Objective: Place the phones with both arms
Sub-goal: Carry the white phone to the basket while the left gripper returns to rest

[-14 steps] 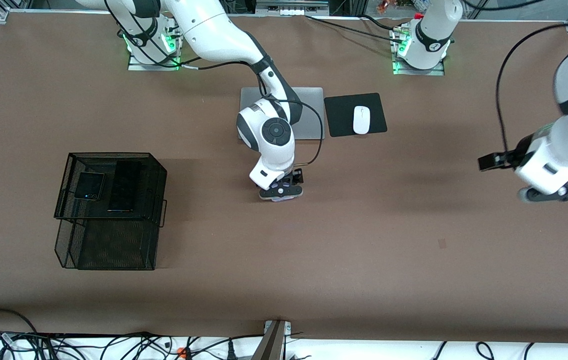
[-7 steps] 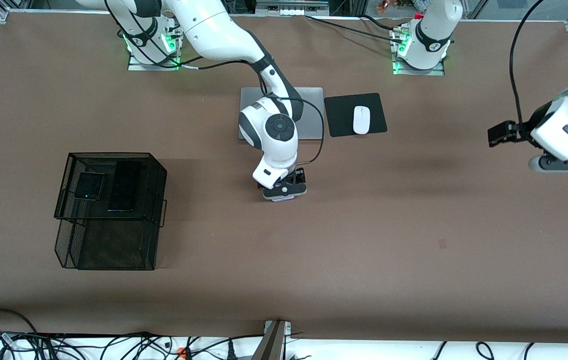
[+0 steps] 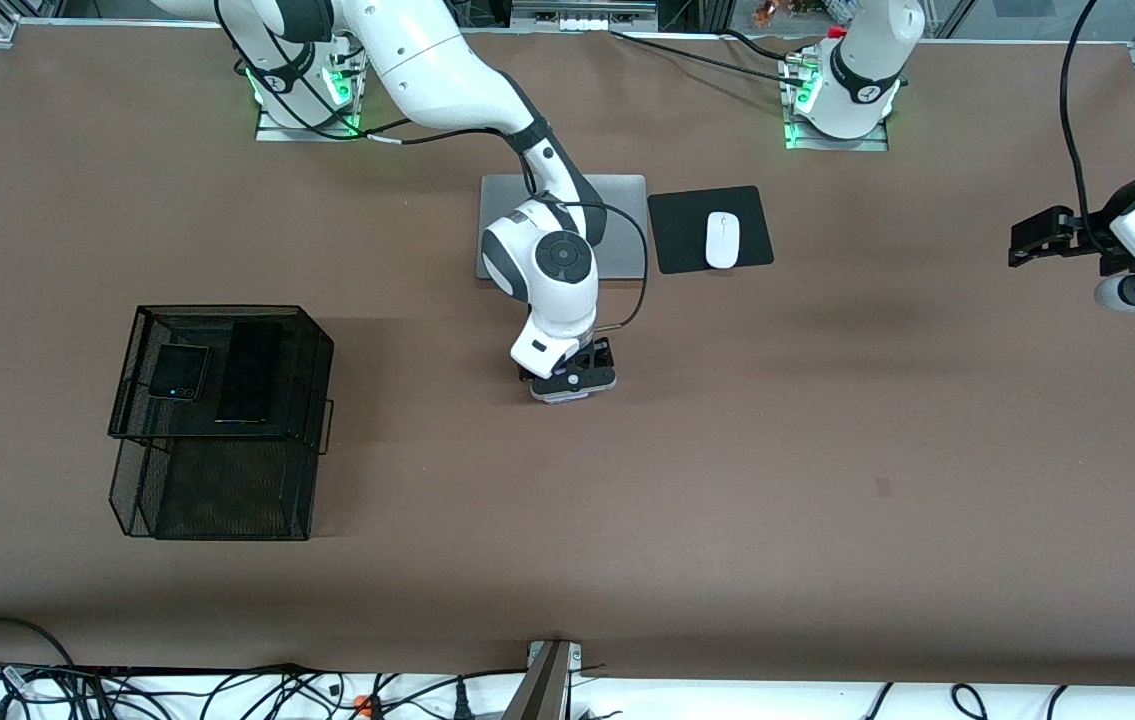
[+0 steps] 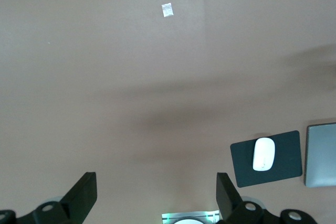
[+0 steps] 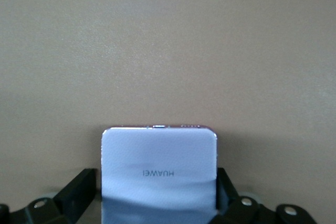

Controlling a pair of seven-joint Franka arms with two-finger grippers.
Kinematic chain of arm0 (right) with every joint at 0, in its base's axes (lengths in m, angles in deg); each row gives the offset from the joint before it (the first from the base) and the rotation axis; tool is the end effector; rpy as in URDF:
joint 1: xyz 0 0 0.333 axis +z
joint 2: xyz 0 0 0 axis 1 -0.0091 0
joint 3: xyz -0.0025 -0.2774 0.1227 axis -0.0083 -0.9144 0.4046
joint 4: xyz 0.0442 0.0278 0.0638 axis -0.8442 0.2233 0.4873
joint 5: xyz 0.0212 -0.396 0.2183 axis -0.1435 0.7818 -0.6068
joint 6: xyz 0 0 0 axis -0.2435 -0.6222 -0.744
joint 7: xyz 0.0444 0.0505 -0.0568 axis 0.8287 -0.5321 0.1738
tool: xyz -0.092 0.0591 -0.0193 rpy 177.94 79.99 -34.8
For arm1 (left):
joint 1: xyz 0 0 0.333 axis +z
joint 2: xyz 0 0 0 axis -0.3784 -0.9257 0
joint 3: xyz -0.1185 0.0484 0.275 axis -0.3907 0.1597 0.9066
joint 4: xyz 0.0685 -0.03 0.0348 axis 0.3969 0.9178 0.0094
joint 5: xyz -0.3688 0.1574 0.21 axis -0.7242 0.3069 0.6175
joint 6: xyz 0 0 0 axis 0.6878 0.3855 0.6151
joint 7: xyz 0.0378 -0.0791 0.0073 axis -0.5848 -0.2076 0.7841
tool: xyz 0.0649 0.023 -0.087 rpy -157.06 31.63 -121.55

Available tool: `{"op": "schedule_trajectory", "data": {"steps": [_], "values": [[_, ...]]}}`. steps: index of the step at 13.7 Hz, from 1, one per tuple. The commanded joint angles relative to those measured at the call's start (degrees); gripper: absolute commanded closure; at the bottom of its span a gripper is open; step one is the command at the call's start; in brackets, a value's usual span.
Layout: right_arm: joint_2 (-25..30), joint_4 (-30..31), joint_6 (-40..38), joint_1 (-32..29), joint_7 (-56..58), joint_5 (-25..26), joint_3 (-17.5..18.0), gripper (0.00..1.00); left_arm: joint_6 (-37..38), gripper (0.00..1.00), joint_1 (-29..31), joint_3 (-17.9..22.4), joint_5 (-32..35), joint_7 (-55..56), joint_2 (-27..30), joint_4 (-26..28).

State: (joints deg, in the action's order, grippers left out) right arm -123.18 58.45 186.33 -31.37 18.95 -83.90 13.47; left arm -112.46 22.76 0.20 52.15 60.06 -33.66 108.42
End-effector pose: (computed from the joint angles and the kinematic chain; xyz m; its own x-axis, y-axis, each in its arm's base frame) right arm 0.5734 0.5432 0.1163 0.9690 0.1811 0.1682 0.1762 -0.9834 0.0438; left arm 0.6398 -0.0022 0.5765 0.9792 -0.0972 -0.1780 -0.0997 -0.9950 -0.0051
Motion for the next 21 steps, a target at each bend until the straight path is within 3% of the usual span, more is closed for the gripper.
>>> {"op": "schedule_trajectory", "data": {"steps": [1,2,4,8,11,15,18,21], "values": [[0.1,0.1,0.4,0.4,0.3,0.7,-0.2,0.77,-0.4,0.00,0.6,0.4,-3.8,-1.0,1.7,1.6],[0.5,0.1,0.0,0.3,0.8,0.6,-0.4,1.00,-0.3,0.00,1.2,0.4,-5.1,-0.8,1.7,1.6],[4.3,0.5,-6.1,0.1,0.9,0.3,-3.5,1.00,-0.1,0.00,1.5,0.4,-5.2,-0.8,1.6,1.5],[14.1,0.6,-21.9,-2.6,6.3,-0.2,-14.7,1.00,0.8,0.00,2.5,0.4,-5.1,-0.9,1.5,1.0],[16.3,0.5,-25.1,-6.7,16.5,-0.2,-20.2,1.00,1.1,0.00,2.6,0.5,-5.1,-0.6,1.6,0.7],[16.2,0.5,-25.7,-18.1,36.2,-1.2,-20.9,1.00,2.2,0.00,2.6,0.4,-4.6,-0.8,1.8,0.7],[14.0,0.5,-24.6,-26.6,44.5,-7.9,-20.6,1.00,2.4,0.00,2.6,0.4,-4.5,-0.7,1.8,0.7],[11.2,0.5,-23.3,-28.1,47.3,-13.5,-20.5,1.00,2.9,0.00,2.6,0.4,-4.5,-0.6,1.8,0.7]]}}
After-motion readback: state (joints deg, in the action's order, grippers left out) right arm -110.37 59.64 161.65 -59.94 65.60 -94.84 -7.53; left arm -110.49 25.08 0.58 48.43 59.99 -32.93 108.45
